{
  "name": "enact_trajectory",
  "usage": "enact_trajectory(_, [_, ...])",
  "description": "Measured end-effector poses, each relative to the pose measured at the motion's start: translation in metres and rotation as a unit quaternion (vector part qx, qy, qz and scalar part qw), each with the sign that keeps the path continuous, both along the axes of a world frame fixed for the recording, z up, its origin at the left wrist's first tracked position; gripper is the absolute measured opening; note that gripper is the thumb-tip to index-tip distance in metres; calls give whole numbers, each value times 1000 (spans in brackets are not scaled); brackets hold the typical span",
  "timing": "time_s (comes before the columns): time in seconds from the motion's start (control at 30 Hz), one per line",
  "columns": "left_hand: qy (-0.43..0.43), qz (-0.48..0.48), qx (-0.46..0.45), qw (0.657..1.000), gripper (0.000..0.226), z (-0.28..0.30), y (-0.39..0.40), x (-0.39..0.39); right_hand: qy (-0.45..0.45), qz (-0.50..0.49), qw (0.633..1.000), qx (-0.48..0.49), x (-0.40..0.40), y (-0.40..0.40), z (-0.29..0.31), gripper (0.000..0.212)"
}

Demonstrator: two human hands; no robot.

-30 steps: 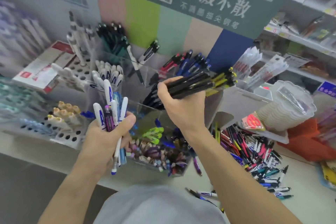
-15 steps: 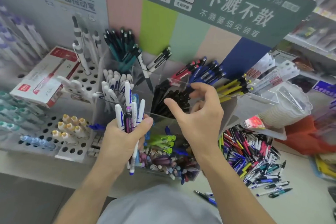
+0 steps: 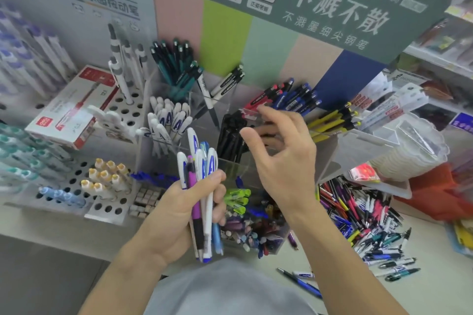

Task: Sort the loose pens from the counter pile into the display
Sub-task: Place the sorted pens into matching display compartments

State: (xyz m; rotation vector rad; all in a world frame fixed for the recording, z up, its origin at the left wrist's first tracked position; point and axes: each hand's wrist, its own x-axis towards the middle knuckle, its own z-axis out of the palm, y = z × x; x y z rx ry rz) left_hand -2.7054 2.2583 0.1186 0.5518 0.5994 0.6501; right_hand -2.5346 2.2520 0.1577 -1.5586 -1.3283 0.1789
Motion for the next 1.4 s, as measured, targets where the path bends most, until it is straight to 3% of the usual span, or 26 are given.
enact_trajectory(0.1, [-8,-38,2,999,54,-2,-11,5,-19,46,999,-13,-3,-27,9,13])
enact_trajectory(0.2, [-11,-65,3,998,48,-2,-24,14,74,122,964,-222,1,-49,9,35])
enact_trajectory(0.27, [-4,-92,16,996,49,-3,-32,19,124,156,933,-300,10,-56,5,34])
enact_trajectory(0.37, [22,-139,46,989,49,-4,-40,24,146,133,941,-275,25,-65,7,22])
enact_trajectory(0.47, [32,-155,48,986,42,-6,-46,33,182,127,938,-267,44,-76,14,30])
enact_trajectory(0.53, [39,-160,53,985,43,-6,-51,40,183,171,917,-311,53,-83,20,33])
enact_trajectory(0.6, [49,-165,61,983,45,-6,-56,47,165,210,890,-370,56,-90,21,21])
enact_trajectory(0.77, [62,-189,66,978,37,-5,-63,60,189,202,869,-411,65,-106,13,4])
enact_trajectory(0.9, [62,-207,31,976,49,-15,-67,63,223,217,841,-442,74,-118,6,19])
enact_trajectory(1.0, [61,-195,11,979,42,-21,-72,68,261,229,842,-413,81,-127,6,19])
enact_trajectory(1.1, [91,-182,37,978,26,-25,-70,70,254,167,887,-347,108,-129,13,12])
enact_trajectory(1.2, [81,-258,74,960,38,-24,-68,70,219,144,912,-315,134,-124,23,21])
enact_trajectory(1.33, [92,-342,125,927,52,-24,-71,74,200,220,872,-389,138,-112,16,32])
enact_trajectory(1.4, [110,-346,126,923,48,-25,-73,77,175,214,861,-426,141,-111,9,24])
